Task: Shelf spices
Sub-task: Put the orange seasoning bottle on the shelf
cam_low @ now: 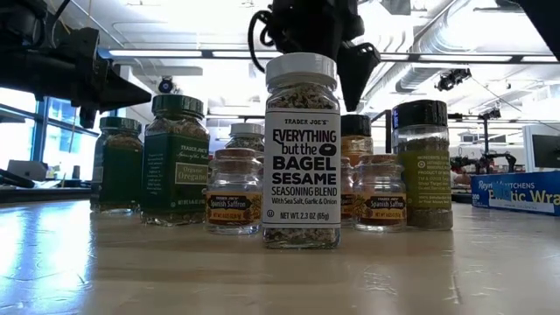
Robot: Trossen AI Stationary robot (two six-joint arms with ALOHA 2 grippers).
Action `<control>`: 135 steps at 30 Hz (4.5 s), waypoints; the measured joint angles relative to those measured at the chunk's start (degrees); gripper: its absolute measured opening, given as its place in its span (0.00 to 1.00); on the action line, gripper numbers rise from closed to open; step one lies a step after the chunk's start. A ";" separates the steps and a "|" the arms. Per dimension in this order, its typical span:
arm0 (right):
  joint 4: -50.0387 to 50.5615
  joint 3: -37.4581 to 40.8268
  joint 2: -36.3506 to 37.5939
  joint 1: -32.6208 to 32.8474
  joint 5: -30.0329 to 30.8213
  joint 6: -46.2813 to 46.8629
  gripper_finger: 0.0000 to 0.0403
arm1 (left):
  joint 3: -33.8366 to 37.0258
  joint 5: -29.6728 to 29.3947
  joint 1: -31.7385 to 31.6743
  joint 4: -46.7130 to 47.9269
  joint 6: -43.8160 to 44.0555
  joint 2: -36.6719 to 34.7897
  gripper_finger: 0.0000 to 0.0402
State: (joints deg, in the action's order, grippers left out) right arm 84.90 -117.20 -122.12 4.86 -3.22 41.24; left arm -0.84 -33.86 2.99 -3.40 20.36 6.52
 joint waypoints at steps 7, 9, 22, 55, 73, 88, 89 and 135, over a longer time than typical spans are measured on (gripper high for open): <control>-1.85 5.30 -0.58 -0.02 -1.17 2.46 0.86 | 0.00 0.87 0.01 0.02 0.00 0.02 0.01; -3.83 7.36 -0.58 -0.09 -3.02 2.44 0.86 | 0.00 0.85 0.01 0.01 0.07 0.00 0.01; -7.90 10.88 -0.34 -0.11 -3.93 3.54 0.62 | 0.00 0.76 0.01 0.00 0.42 0.02 0.01; 5.10 -9.43 3.81 -31.60 -2.05 -8.95 0.45 | 0.00 0.63 0.01 0.00 0.46 0.00 0.01; 5.11 -9.41 3.16 -30.87 5.49 -50.34 0.45 | 0.00 0.65 0.00 0.01 0.46 0.02 0.01; 5.15 -0.73 1.51 -31.99 11.52 -65.44 0.45 | 0.00 0.69 -0.01 0.01 0.46 0.02 0.01; 5.14 -0.44 1.53 -31.97 11.91 -65.80 0.45 | 0.00 0.70 -0.01 0.00 0.46 0.00 0.01; 5.14 -11.38 2.75 -39.99 5.36 -56.68 0.13 | 0.00 0.68 -0.01 0.02 0.46 0.02 0.01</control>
State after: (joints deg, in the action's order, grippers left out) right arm 90.04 -128.57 -119.37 -35.13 2.13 -15.44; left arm -0.84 -33.19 2.99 -3.38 20.82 6.54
